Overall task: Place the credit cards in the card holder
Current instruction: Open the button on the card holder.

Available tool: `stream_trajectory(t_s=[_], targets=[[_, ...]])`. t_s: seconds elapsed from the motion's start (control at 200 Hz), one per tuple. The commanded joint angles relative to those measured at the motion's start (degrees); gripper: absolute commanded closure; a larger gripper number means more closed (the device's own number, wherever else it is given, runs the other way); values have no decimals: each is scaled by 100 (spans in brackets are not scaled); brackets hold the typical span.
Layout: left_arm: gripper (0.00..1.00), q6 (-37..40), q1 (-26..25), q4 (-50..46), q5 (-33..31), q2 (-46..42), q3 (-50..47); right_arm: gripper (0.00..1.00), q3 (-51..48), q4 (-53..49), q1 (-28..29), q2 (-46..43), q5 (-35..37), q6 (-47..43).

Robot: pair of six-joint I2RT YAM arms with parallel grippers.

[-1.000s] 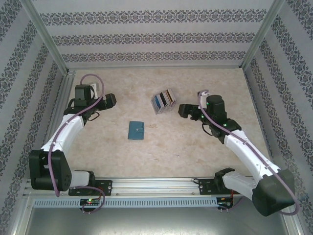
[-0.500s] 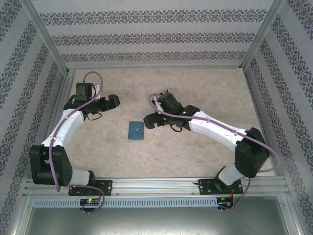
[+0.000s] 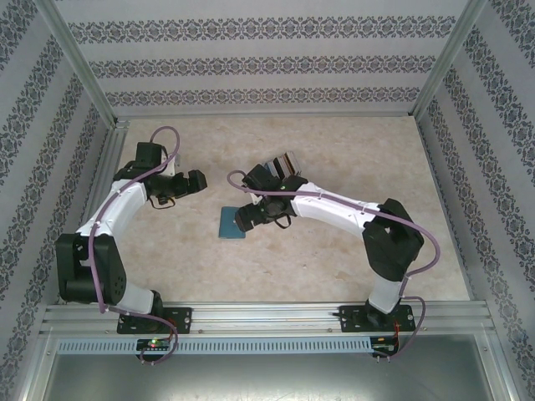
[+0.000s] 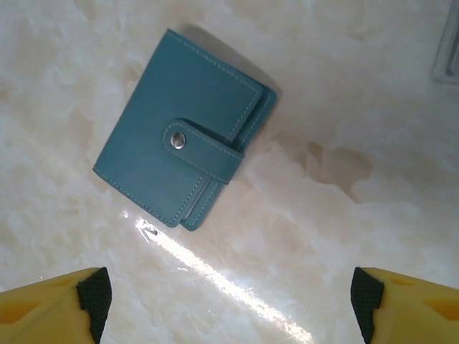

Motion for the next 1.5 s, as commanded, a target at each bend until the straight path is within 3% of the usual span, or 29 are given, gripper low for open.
stream_trajectory(t_s=[0.0, 0.235, 0.445, 0.704, 1.494], targets=[[0, 176, 48, -335, -34, 32, 159, 17, 326, -266, 68, 303, -54, 161], [0, 170, 48, -412, 74, 209, 262, 22, 952, -434, 238, 964, -54, 242], [0, 172, 52, -474, -116, 149, 280, 39, 1563, -537, 269, 1617, 112, 93], [0, 220, 48, -595, -289, 130, 337, 50, 2391, -948, 332, 2257, 284, -125], [0, 238, 50, -682, -373, 158, 390, 59, 2958, -1465, 472, 3010, 786, -407]])
